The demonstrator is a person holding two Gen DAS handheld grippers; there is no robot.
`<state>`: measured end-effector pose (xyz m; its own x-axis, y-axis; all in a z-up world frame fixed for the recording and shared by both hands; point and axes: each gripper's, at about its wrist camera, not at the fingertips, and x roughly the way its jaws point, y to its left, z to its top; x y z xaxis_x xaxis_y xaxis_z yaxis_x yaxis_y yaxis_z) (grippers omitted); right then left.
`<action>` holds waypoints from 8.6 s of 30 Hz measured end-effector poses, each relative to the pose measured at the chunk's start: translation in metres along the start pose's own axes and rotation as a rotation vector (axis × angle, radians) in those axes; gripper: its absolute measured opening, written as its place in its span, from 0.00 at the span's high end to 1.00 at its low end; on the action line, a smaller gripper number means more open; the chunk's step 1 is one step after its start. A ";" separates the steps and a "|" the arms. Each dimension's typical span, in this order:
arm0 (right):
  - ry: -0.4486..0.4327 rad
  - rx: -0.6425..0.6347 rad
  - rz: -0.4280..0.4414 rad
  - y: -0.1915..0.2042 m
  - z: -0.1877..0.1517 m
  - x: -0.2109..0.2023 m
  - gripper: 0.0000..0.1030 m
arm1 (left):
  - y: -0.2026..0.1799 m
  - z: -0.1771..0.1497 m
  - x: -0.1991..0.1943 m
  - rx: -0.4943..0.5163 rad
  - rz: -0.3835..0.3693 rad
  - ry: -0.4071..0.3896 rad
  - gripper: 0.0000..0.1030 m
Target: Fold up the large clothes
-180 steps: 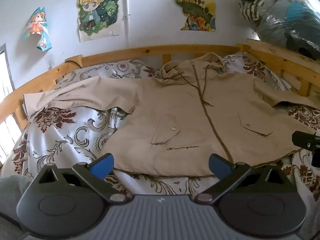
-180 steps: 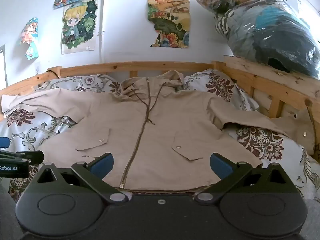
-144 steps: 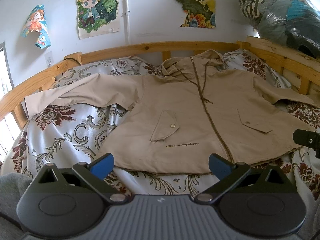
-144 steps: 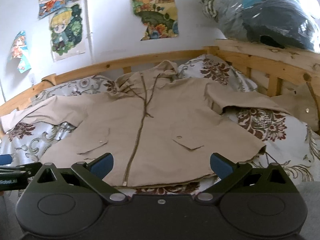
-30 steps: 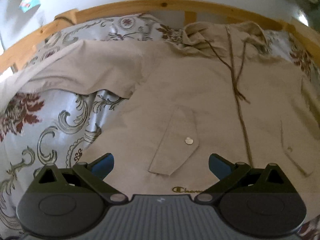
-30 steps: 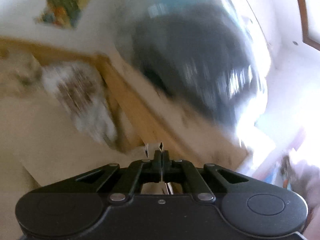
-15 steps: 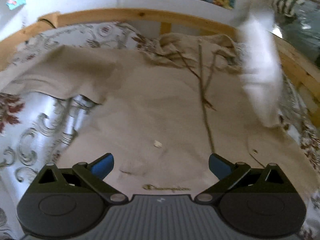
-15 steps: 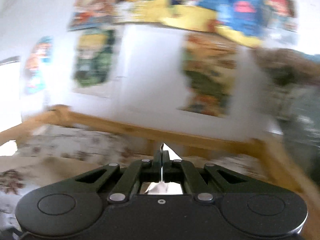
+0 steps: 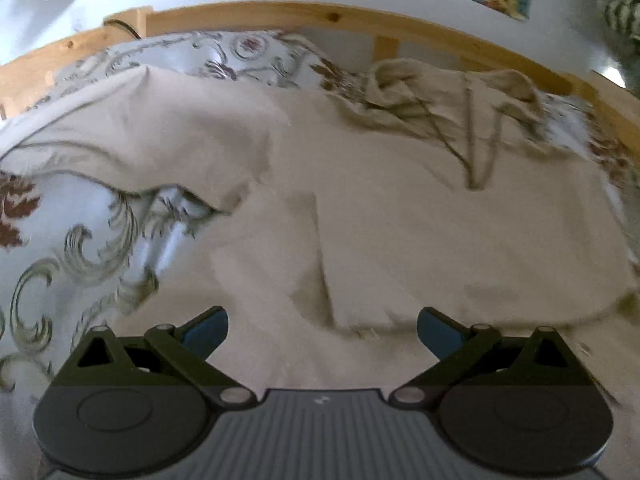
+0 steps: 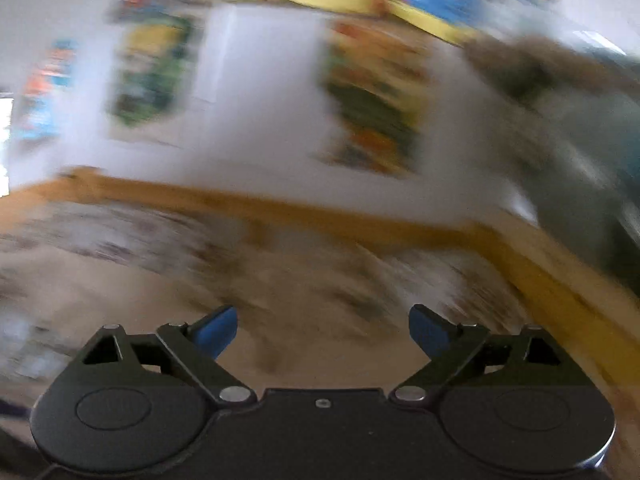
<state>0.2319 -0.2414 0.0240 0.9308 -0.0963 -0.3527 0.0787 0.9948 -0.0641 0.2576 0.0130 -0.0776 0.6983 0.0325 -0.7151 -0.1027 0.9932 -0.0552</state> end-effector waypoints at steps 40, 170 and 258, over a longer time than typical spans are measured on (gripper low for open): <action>0.253 -0.128 -0.303 -0.052 -0.118 0.108 0.53 | 0.011 -0.004 0.080 0.054 0.112 -0.004 0.01; 0.281 -0.147 -0.134 0.022 -0.120 0.070 0.81 | 0.076 0.081 0.093 -0.020 -0.133 -0.054 0.86; 0.098 0.496 0.130 -0.081 -0.034 0.141 0.01 | -0.041 0.203 0.016 0.334 0.082 -0.104 0.01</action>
<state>0.3445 -0.3369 -0.0518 0.9082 0.0501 -0.4154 0.1465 0.8919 0.4279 0.4170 -0.0043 0.0549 0.7676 0.1074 -0.6319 0.0642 0.9680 0.2425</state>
